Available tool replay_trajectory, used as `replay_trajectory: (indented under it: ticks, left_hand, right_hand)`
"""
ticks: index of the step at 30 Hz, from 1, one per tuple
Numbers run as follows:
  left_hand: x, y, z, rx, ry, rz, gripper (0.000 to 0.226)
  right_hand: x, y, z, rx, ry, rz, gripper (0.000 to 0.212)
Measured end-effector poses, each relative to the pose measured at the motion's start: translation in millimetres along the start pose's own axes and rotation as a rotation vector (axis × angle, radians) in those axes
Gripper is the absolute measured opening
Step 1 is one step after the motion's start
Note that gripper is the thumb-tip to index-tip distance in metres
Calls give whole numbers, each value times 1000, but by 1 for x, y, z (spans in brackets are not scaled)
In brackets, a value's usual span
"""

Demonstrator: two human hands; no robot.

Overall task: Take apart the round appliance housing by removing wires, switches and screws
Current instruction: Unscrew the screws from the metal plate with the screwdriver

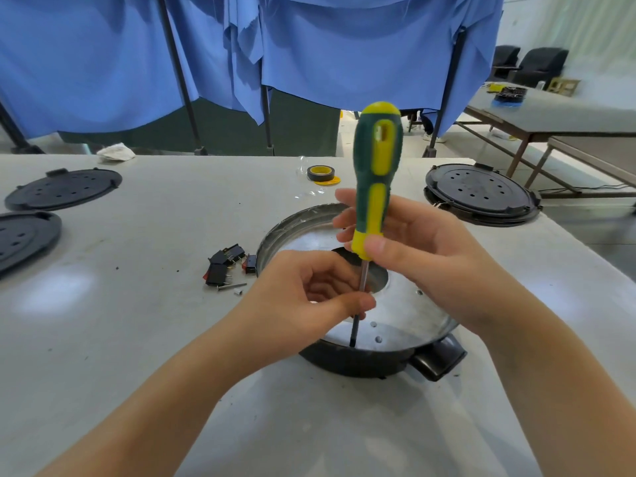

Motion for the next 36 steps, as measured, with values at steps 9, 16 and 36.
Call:
replay_trajectory:
  ticks: [9, 16, 36]
  left_hand:
    - [-2, 0, -2, -36, 61, 17, 14]
    - [1, 0, -1, 55, -81, -12, 19]
    - [0, -1, -3, 18, -28, -15, 7]
  right_hand:
    - [-1, 1, 1, 96, 1, 34, 38]
    - [0, 0, 0, 17, -63, 22, 25]
    - [-1, -1, -1, -9, -45, 21, 33]
Point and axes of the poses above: each hand's wrist, its own x-axis towards the middle knuckle, its own z-axis out of the back of the hand, y = z × x, the point moved 2 cm from there along x, towards the middle knuckle, and after that the axes turned 1 degree about -y, right-handed, at the moved point
